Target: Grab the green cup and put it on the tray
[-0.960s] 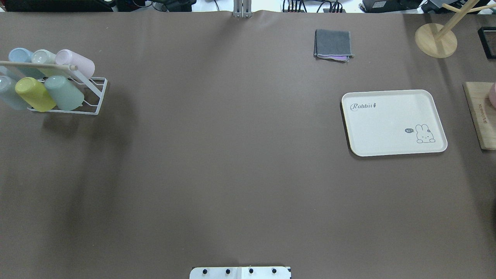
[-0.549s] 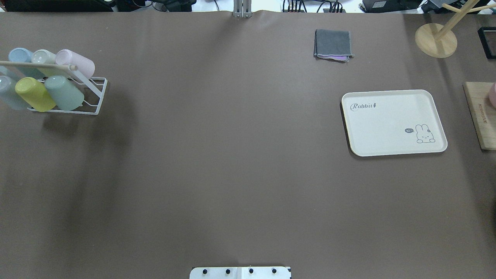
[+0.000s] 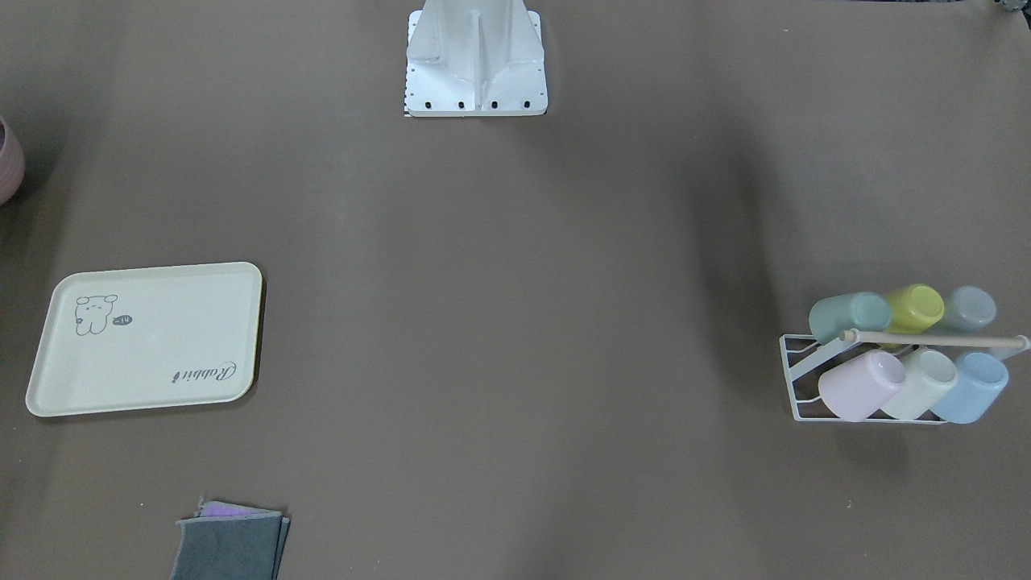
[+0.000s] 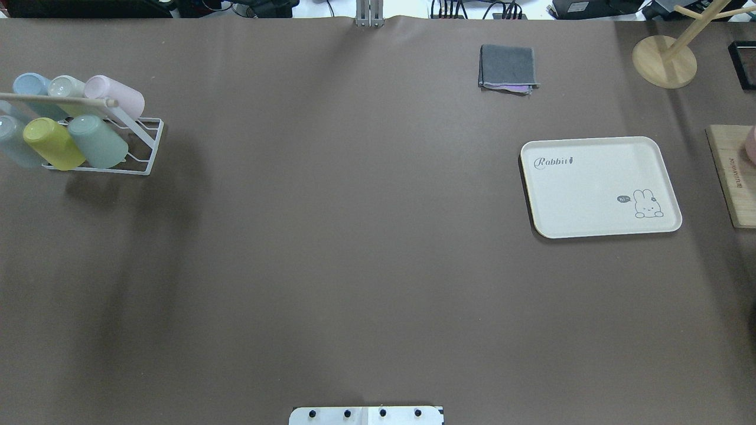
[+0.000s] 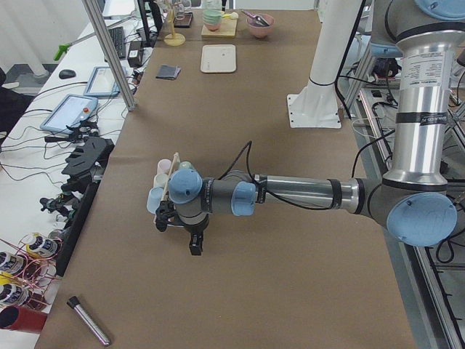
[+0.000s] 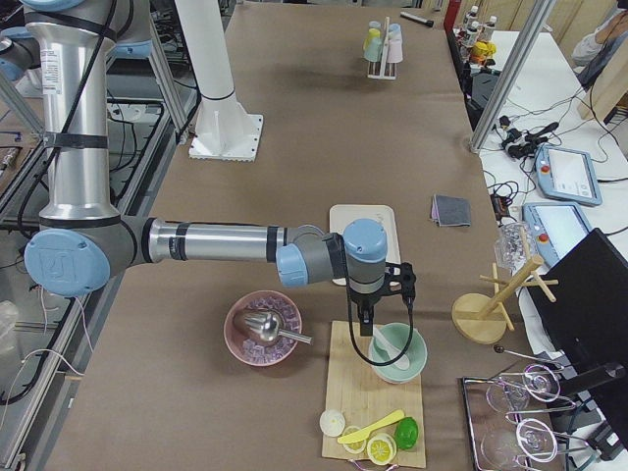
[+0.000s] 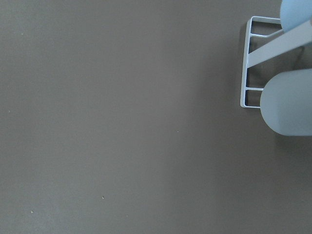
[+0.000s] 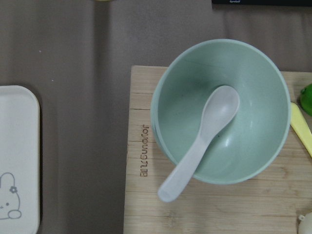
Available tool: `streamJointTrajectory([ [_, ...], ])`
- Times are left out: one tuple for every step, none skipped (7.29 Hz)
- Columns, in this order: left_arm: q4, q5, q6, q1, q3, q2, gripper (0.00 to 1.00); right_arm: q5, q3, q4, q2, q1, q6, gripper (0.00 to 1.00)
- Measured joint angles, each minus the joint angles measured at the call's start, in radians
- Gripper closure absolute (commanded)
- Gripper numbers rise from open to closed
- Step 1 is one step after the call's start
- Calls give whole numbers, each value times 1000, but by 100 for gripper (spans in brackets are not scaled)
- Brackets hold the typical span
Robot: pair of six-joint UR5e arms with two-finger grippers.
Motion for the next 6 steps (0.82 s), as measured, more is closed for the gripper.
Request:
streamJointTrajectory([
  [-1,-1,0,0,0,0,2,-2,-2,1,8,-32,26,0],
  [-1,-1,0,0,0,0,2,-3,-18,1,26,-64,57,0],
  [-1,-1,0,0,-1,0,2,0,-51,1,57,-84,75,0],
  [-2,-2,0,0,0,-1,2,2,-86,7,88,-98,85,0],
  [-2,-4,0,1,-2,-5,2,3,-124,43,110,-110,99,0],
  [-2,-4,-1,4,-14,-16,2,4,-177,128,126,-124,138,0],
])
